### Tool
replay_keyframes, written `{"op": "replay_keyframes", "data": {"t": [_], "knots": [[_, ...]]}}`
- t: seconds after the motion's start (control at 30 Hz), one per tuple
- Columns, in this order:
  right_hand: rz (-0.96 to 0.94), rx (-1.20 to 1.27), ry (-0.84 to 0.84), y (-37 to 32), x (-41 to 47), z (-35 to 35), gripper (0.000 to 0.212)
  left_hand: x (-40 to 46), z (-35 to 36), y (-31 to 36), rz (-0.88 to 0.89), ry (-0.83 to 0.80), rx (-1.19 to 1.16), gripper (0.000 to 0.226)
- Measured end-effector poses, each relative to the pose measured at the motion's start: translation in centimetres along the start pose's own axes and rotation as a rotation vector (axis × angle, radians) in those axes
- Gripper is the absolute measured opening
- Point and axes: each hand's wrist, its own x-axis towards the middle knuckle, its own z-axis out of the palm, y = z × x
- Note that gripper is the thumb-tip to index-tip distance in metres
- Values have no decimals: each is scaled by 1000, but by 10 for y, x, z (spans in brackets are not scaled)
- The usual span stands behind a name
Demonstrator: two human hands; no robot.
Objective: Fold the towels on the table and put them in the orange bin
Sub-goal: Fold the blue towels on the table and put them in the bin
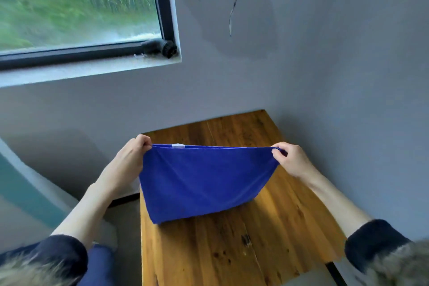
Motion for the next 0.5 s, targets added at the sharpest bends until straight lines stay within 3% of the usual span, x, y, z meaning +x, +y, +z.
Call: {"op": "replay_keyframes", "data": {"t": [0.17, 0.37, 0.5], "knots": [[-13, 253, -46, -14, 21, -25, 28, -5, -21, 7, -51, 40, -69, 14], [-47, 281, -22, -16, 37, -36, 23, -11, -38, 15, -27, 100, -54, 18], [-32, 433, 7, -16, 43, -40, 16, -9, -44, 26, -28, 205, -140, 20]]}}
